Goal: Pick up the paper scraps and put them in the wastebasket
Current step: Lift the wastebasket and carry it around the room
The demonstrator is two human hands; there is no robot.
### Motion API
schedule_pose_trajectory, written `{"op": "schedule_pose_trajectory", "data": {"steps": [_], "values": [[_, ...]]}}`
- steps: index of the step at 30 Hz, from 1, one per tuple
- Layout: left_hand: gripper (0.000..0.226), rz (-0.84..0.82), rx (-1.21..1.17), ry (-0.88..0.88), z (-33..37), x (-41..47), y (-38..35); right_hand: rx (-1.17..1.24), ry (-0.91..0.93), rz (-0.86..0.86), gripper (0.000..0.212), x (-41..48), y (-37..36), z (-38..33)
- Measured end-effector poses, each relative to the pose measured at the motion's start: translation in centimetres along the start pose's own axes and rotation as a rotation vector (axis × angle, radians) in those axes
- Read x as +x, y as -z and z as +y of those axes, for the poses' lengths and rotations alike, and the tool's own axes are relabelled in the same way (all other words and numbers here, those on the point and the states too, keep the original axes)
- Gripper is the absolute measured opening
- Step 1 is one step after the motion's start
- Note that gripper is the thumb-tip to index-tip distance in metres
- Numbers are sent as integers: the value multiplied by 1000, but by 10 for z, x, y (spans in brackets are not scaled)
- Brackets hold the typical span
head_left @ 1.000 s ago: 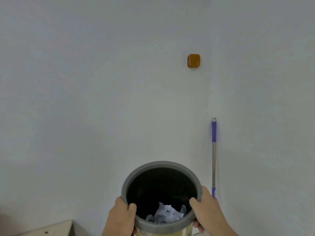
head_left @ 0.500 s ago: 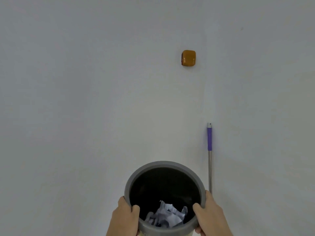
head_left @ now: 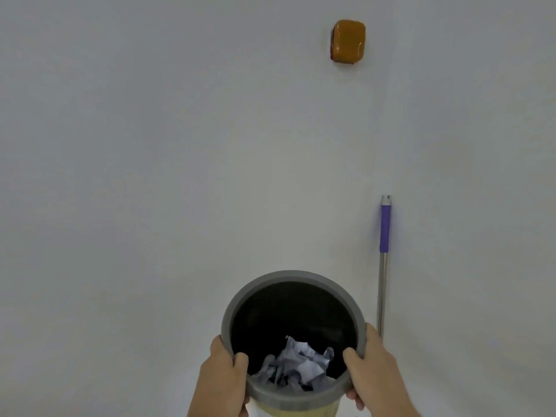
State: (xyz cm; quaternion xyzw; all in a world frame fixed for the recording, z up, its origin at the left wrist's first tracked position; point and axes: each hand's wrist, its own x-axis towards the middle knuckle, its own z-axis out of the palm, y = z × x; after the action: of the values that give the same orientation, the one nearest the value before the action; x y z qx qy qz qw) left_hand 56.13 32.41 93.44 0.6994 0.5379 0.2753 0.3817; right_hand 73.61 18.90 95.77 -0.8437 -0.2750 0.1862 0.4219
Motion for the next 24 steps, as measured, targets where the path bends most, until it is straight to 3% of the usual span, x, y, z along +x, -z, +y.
{"op": "schedule_pose_trajectory", "data": {"steps": [11,17,24], "values": [[19,-125,-47,-9,-93,56,-81,43,-69,-13,41,63,-78,87],[22,-130,12,74,-216,70,-156,13,-144,7,43,72,-170,189],[21,-155,39,106,-386,68,-262,-35,-224,13,46,83,-294,359]]}}
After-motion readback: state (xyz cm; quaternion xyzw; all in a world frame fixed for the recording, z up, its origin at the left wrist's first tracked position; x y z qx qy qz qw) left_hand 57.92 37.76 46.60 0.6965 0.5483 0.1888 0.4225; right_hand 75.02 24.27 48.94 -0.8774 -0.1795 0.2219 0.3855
